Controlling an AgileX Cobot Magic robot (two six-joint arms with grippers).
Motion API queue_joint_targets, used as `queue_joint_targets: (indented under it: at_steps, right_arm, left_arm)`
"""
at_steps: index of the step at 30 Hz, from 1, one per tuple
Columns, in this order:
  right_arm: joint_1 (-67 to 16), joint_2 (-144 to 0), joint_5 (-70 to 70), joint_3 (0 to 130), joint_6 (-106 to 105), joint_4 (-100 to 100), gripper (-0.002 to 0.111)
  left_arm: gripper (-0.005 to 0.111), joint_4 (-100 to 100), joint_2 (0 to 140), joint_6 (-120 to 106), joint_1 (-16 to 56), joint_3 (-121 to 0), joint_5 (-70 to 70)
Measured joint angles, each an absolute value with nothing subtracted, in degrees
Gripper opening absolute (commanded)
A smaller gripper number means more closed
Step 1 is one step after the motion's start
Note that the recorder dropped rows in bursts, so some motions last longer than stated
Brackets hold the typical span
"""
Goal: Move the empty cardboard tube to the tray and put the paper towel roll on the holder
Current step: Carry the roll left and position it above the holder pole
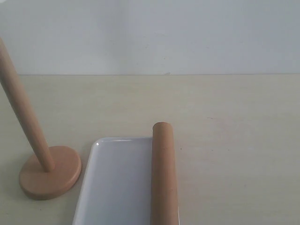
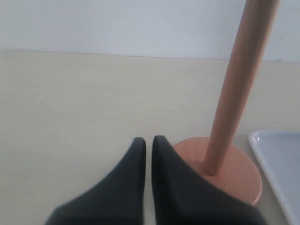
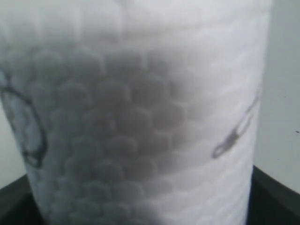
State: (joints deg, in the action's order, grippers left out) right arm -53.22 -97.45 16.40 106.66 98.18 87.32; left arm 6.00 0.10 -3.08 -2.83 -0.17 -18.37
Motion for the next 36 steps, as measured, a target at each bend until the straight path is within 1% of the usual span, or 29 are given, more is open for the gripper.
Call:
queue_joint_targets:
  at_steps: [5, 15, 32, 36]
  right_arm:
    - [-53.2, -98.4, 15.5, 107.9, 99.9, 89.5, 0.000]
    - [-53.2, -107.9, 16.4, 118.1, 112.4, 99.5, 0.000]
    - [-53.2, -109.9, 18.4, 118.5, 111.4, 100.2, 0.000]
    - [-53.2, -106.7, 18.0, 113.9, 108.5, 100.2, 0.000]
  left_arm:
    - [0.004, 6.0, 0.1, -3.1, -2.8, -0.2, -18.4]
    - [0.004, 6.0, 0.1, -3.1, -2.8, -0.2, -18.4]
    - [0.004, 6.0, 0.1, -3.1, -2.8, -0.2, -18.4]
    - [0.004, 6.0, 0.1, -3.1, -2.8, -0.2, -18.4]
